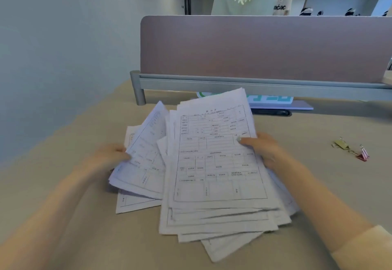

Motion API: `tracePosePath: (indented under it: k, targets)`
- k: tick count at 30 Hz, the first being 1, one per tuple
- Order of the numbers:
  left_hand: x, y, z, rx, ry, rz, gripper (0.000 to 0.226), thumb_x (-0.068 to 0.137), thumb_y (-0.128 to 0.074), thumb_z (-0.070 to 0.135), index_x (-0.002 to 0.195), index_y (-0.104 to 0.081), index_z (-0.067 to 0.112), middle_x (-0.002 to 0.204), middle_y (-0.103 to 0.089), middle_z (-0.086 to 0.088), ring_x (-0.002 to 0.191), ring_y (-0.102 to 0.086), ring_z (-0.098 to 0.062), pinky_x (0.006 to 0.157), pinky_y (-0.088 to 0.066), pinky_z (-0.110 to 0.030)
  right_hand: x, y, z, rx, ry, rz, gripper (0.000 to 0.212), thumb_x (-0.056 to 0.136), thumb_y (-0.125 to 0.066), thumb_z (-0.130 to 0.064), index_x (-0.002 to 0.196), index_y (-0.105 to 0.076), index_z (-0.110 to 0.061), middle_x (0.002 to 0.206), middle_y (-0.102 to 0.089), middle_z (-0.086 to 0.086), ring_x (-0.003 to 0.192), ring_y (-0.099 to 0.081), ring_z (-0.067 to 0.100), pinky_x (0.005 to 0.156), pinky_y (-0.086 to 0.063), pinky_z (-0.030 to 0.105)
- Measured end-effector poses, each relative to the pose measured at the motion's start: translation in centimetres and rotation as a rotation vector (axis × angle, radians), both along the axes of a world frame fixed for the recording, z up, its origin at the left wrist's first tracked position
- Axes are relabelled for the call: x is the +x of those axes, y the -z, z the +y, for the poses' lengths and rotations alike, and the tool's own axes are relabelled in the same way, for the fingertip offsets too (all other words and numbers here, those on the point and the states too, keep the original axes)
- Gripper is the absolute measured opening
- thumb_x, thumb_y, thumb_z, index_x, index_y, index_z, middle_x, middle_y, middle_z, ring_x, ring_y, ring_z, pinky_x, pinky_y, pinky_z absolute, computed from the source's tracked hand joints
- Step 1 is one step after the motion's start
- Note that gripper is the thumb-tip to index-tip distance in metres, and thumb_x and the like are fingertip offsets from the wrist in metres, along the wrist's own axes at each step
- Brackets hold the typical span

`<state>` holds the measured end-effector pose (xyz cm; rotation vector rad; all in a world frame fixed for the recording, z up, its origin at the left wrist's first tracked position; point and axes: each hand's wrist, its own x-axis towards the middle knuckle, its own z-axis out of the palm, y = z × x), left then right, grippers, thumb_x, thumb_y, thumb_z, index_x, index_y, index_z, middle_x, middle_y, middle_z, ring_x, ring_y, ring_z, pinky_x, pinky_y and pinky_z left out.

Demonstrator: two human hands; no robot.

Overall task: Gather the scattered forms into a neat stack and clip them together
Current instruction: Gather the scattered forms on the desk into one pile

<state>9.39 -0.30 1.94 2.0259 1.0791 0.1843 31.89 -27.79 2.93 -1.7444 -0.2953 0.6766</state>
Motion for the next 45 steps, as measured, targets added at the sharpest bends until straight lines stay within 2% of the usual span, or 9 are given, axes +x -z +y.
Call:
tracePosePath:
  k: [6, 9, 12, 17, 22, 25, 34, 40, 45]
  targets:
    - [-0.9, 1.0, 0.8, -0.468, -0.164, -0.359, 0.079, 0.075, -0.068, 0.048, 0.135, -0.038, 0.005, 0.124, -0.061, -0.013, 0.107, -0.061, -0.024, 0.091, -0.049, -0.037, -2.0, 0.9, 6.7, -0.005, -0.083, -0.059, 0.044, 0.086, -0.057, -0.003, 0.129, -0.049, -0.004, 0.133, -0.056, 0.015, 0.117, -0.055, 0.032, 0.091, -0.045, 0.034]
    - [0.3, 0.7, 0.6, -0.547, -0.169, -0.449, 0.022, 0.092, -0.049, 0.029, 0.083, -0.056, 0.01, 0.048, -0.068, -0.001, 0.062, -0.061, -0.019, 0.059, -0.047, -0.031, -3.0, 0.9, 8.7, -0.017, -0.139, -0.107, 0.043, 0.087, -0.056, -0.004, 0.129, -0.048, -0.005, 0.133, -0.055, 0.009, 0.118, -0.053, 0.026, 0.082, -0.039, 0.025]
    - [1.3, 0.0, -0.1, -0.592, -0.136, -0.399, 0.021, 0.09, -0.054, 0.027, 0.087, -0.063, 0.008, 0.078, -0.07, -0.011, 0.062, -0.068, -0.026, 0.062, -0.048, -0.037, -3.3, 1.1, 9.5, -0.021, -0.188, -0.088, 0.046, 0.088, -0.058, -0.013, 0.132, -0.044, -0.01, 0.129, -0.055, 0.004, 0.108, -0.051, 0.019, 0.085, -0.039, 0.027]
    - [2.1, 0.3, -0.8, -0.566, -0.019, -0.272, 0.031, 0.086, -0.06, 0.012, 0.114, -0.06, 0.0, 0.085, -0.073, -0.014, 0.078, -0.068, -0.029, 0.066, -0.057, -0.038, -3.0, 1.7, 8.2, -0.049, -0.184, 0.023, 0.042, 0.088, -0.059, -0.023, 0.127, -0.054, -0.008, 0.131, -0.058, 0.009, 0.113, -0.057, 0.027, 0.094, -0.045, 0.033]
    - [2.6, -0.9, -1.8, -0.537, 0.121, -0.439, 0.018, 0.08, -0.067, 0.012, 0.098, -0.063, 0.011, 0.073, -0.076, 0.002, 0.063, -0.072, -0.013, 0.054, -0.058, -0.024, -1.4, 1.3, 5.2, 0.143, -0.149, 0.168, 0.035, 0.086, -0.059, -0.004, 0.12, -0.056, 0.001, 0.122, -0.062, 0.017, 0.101, -0.063, 0.032, 0.085, -0.054, 0.038]
    - [3.0, -3.4, -2.3, -0.457, 0.264, -0.489, 0.058, 0.044, -0.09, 0.03, 0.095, -0.065, 0.016, 0.091, -0.077, -0.001, 0.072, -0.073, -0.013, 0.059, -0.059, -0.025, -0.6, -1.6, 4.3, 0.269, -0.095, 0.08, 0.031, 0.083, -0.063, -0.006, 0.115, -0.059, -0.005, 0.118, -0.064, 0.015, 0.096, -0.065, 0.029, 0.088, -0.053, 0.042]
    - [4.1, -12.4, -5.5, -0.334, 0.488, -0.836, 0.072, 0.03, -0.082, 0.061, 0.095, -0.065, 0.034, 0.092, -0.075, 0.017, 0.088, -0.071, -0.004, 0.064, -0.057, -0.022, -1.3, -11.8, 1.2, 0.542, -0.141, -0.306, 0.031, 0.084, -0.064, -0.017, 0.115, -0.061, -0.013, 0.104, -0.07, -0.002, 0.09, -0.07, 0.012, 0.077, -0.058, 0.03]
    - [4.5, -11.1, -6.6, -0.3, 0.433, -0.942, 0.069, 0.041, -0.08, 0.06, 0.102, -0.064, 0.029, 0.095, -0.076, 0.012, 0.091, -0.071, -0.009, 0.066, -0.057, -0.022, -2.0, -9.7, 0.9, 0.495, -0.186, -0.349, 0.019, 0.08, -0.067, -0.021, 0.099, -0.067, -0.022, 0.097, -0.074, -0.009, 0.093, -0.07, 0.01, 0.081, -0.054, 0.028]
    - [5.3, -12.9, -8.0, -0.128, 0.235, -1.056, 0.014, 0.084, -0.056, 0.039, 0.09, -0.062, 0.027, 0.074, -0.074, 0.019, 0.079, -0.07, -0.003, 0.062, -0.056, -0.019, -2.6, -11.0, 0.9, 0.641, -0.136, -0.362, 0.008, 0.083, -0.064, -0.018, 0.089, -0.067, -0.022, 0.082, -0.075, -0.013, 0.083, -0.071, 0.007, 0.072, -0.056, 0.023]
